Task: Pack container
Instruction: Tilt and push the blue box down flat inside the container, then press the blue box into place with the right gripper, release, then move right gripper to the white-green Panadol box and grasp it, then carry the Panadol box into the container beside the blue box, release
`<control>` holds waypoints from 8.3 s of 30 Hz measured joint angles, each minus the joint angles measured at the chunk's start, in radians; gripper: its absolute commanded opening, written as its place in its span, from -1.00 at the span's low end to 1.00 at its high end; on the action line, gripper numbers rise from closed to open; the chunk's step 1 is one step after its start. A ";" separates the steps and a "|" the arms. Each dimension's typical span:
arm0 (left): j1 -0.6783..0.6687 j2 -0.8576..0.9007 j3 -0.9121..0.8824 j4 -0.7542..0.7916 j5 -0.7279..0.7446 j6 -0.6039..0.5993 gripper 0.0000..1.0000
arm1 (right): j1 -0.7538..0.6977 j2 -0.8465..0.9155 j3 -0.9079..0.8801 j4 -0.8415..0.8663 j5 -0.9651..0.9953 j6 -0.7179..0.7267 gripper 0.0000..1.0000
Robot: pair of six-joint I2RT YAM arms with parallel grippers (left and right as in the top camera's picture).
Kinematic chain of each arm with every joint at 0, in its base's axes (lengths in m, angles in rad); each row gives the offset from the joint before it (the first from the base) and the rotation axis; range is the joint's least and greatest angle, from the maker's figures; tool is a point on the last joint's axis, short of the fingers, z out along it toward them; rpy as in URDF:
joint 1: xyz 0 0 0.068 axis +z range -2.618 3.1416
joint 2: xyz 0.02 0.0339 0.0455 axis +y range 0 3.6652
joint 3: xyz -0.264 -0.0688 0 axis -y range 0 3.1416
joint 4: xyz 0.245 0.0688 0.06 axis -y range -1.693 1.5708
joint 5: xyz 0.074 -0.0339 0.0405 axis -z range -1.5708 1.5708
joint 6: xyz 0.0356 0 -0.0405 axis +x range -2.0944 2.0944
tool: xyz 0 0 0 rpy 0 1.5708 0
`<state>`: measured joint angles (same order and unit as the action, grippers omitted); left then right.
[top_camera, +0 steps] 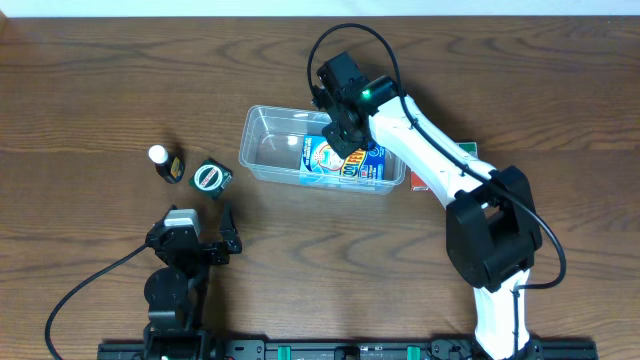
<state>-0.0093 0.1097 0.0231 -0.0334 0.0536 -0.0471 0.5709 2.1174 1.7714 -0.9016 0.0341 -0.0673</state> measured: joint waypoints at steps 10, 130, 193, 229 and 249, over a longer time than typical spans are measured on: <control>0.000 0.000 0.000 0.000 0.000 0.000 0.96 | 0.101 -0.039 0.014 0.058 -0.135 -0.066 -0.98; 0.000 0.000 0.000 0.000 0.000 0.000 0.96 | 0.066 0.006 0.068 0.085 0.022 -0.273 -0.97; 0.000 0.000 0.000 0.000 0.000 0.000 0.96 | -0.504 -0.096 -0.144 -0.266 -0.142 0.377 0.57; 0.000 0.000 0.000 0.000 0.000 0.000 0.96 | -0.610 -0.099 -0.402 -0.011 -0.103 0.229 -0.39; 0.000 0.000 0.000 0.000 0.000 0.000 0.96 | -0.290 -0.215 0.196 -0.270 -0.086 0.002 -0.51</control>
<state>-0.0093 0.1097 0.0231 -0.0334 0.0536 -0.0471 0.2813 1.9022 1.9671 -1.1721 -0.0517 -0.0650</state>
